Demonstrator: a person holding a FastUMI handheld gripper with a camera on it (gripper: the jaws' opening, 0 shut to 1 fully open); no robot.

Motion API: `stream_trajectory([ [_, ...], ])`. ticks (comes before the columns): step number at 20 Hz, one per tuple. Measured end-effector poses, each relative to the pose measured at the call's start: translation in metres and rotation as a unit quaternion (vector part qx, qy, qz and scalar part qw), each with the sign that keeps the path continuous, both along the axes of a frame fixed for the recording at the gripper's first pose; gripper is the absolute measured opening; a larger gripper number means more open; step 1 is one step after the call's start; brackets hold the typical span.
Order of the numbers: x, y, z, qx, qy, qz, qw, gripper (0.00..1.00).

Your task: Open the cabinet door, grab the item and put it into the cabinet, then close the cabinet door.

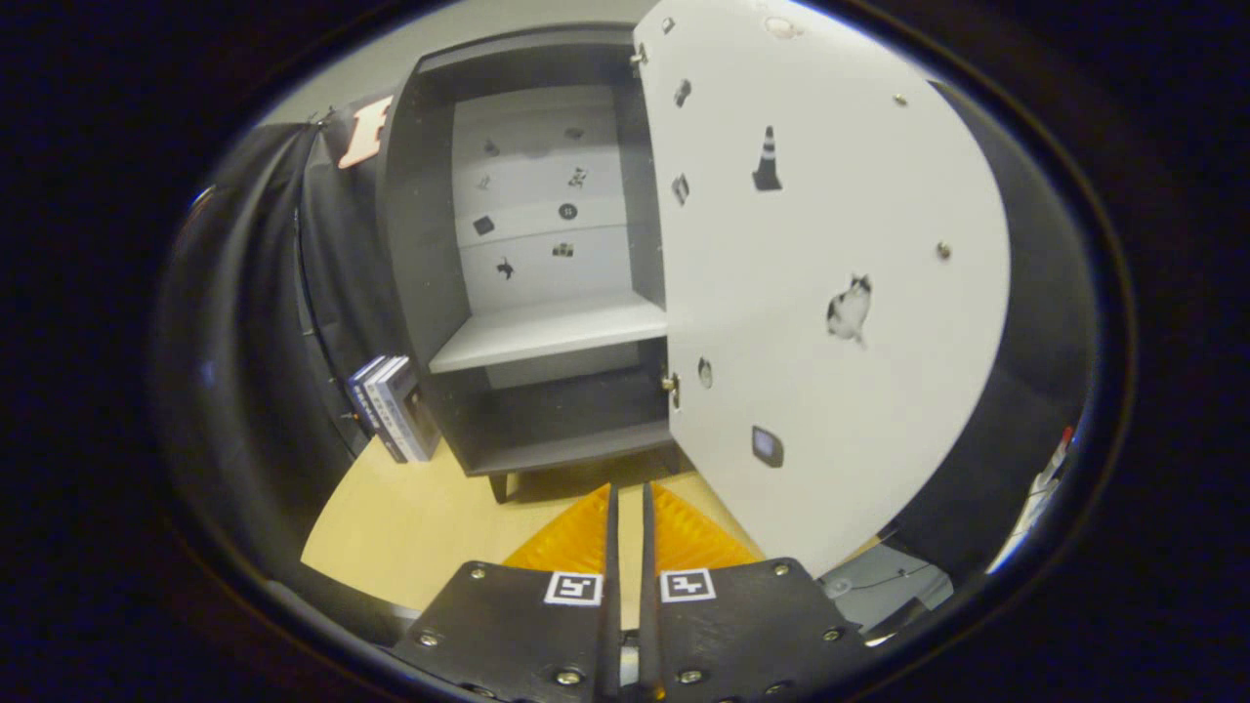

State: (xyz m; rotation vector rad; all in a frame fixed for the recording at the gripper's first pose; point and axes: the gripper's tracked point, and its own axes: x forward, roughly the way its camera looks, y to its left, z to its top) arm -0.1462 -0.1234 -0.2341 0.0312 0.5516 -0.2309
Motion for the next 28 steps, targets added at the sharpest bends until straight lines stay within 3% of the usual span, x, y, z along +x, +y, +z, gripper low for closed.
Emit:
stream_trajectory([
  [5, 0.000, 0.024, -0.073, 0.020, 0.087, 0.062, 0.994, 0.08],
  [8, -0.001, 0.035, -0.113, 0.017, 0.139, 0.106, 0.985, 0.19],
  [13, -0.001, 0.053, -0.168, 0.024, 0.207, 0.158, 0.965, 0.19],
  [20, 0.001, 0.052, -0.229, 0.012, 0.273, 0.190, 0.943, 0.19],
  [28, -0.001, 0.053, -0.266, 0.023, 0.307, 0.198, 0.931, 0.20],
])
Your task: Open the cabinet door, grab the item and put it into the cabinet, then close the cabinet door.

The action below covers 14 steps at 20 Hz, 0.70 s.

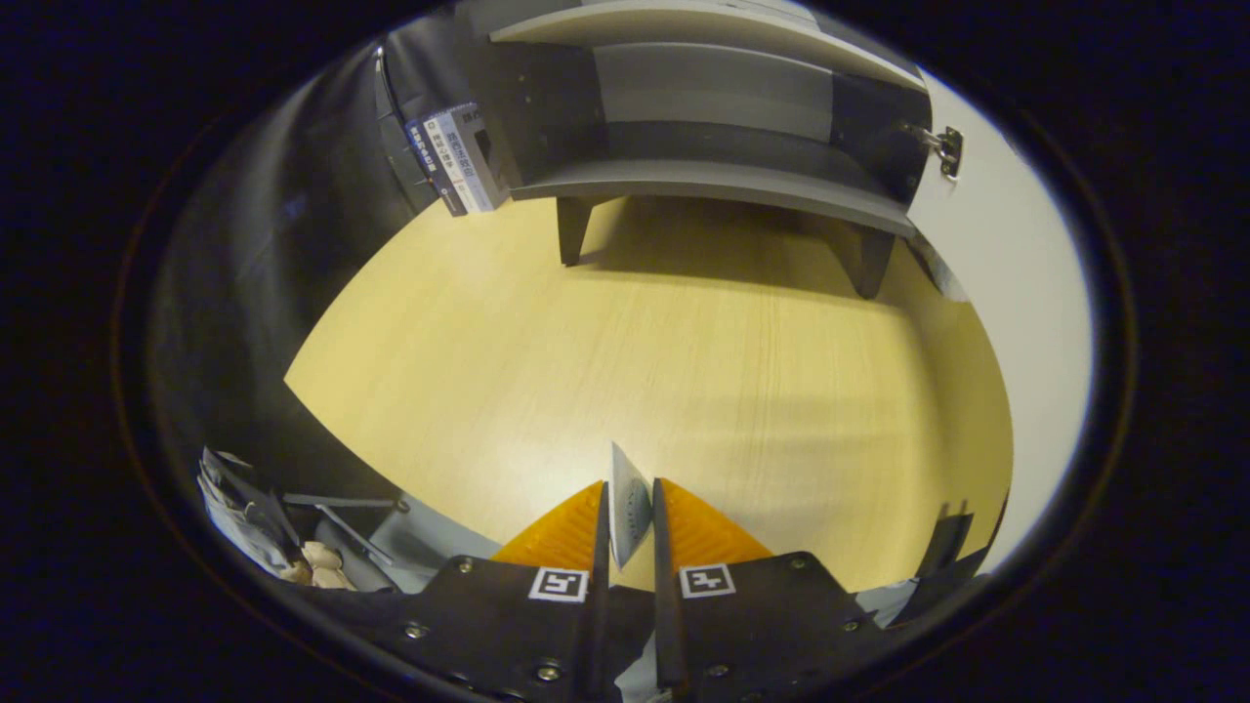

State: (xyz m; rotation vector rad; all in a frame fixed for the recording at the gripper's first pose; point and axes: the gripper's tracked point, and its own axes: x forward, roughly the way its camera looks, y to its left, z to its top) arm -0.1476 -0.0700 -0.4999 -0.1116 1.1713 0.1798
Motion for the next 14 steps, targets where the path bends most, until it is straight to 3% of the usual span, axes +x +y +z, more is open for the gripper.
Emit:
stream_trajectory([
  [2, -0.002, -0.001, -0.008, -0.004, 0.007, 0.005, 1.000, 0.23],
  [3, 0.012, 0.002, -0.047, -0.007, -0.008, -0.006, 1.000, 0.25],
  [4, 0.005, -0.003, -0.015, -0.016, -0.003, -0.008, 1.000, 0.14],
  [5, 0.006, -0.004, -0.012, -0.019, -0.009, -0.013, 1.000, 0.14],
  [6, 0.005, -0.011, -0.004, -0.026, -0.011, -0.022, 0.999, 0.07],
  [10, 0.001, -0.014, 0.006, -0.022, -0.003, -0.038, 0.999, 0.07],
  [14, 0.014, -0.017, 0.050, -0.020, -0.016, -0.054, 0.998, 0.07],
])
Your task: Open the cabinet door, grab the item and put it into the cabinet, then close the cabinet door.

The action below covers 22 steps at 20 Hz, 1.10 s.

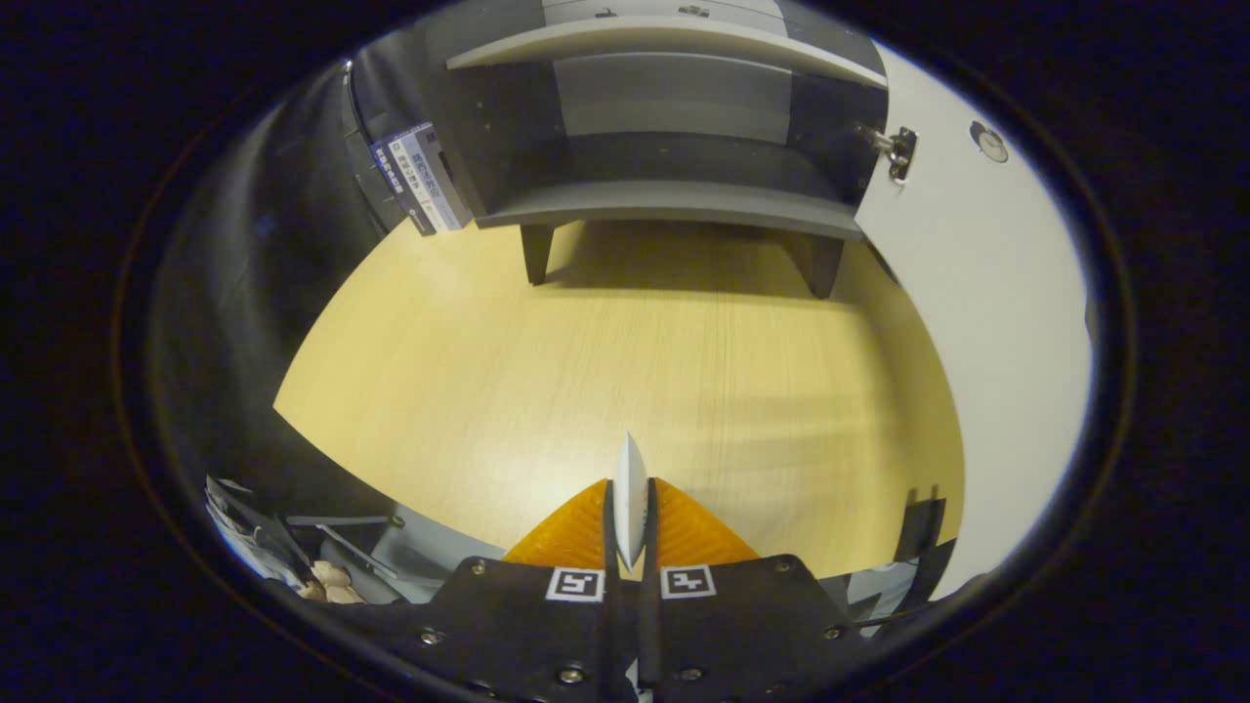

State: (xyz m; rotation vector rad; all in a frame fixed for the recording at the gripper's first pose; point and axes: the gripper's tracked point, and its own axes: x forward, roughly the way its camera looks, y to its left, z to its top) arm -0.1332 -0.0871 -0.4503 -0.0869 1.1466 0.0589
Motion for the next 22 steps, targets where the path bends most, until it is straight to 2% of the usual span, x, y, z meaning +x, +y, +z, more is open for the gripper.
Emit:
stream_trajectory([
  [4, 0.036, 0.001, 0.064, 0.008, -0.032, -0.010, 0.999, 0.07],
  [13, 0.137, 0.018, 0.216, -0.009, -0.112, 0.034, 0.993, 0.07],
  [17, 0.184, 0.023, 0.252, 0.006, -0.140, 0.037, 0.990, 0.07],
  [22, 0.224, 0.023, 0.261, 0.007, -0.133, 0.030, 0.991, 0.07],
])
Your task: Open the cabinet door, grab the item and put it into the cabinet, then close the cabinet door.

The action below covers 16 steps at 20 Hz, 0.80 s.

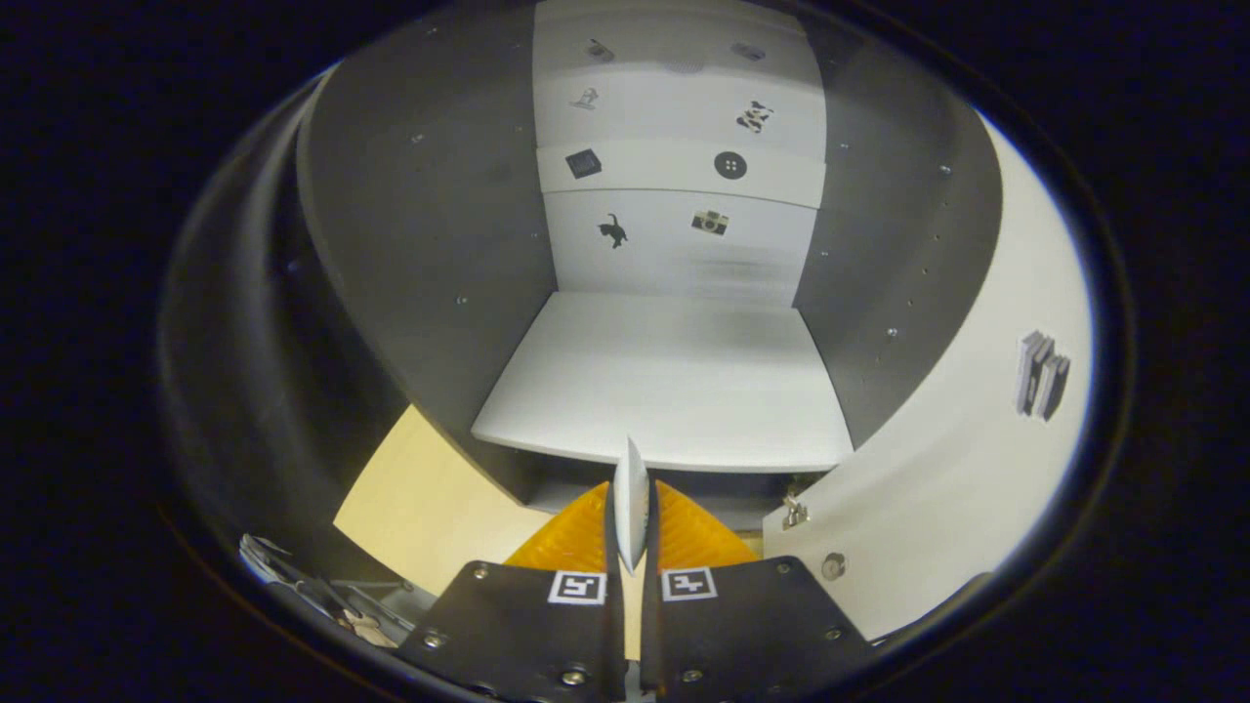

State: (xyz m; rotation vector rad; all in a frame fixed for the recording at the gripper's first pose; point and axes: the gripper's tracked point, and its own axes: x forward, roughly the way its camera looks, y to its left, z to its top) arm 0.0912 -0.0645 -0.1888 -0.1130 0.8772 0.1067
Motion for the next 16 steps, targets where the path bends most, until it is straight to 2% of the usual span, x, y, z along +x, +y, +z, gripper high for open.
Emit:
stream_trajectory([
  [9, 0.059, -0.013, -0.008, -0.007, 0.035, -0.027, 0.999, 0.07],
  [16, 0.083, -0.014, -0.022, 0.001, 0.069, -0.037, 0.997, 0.07],
])
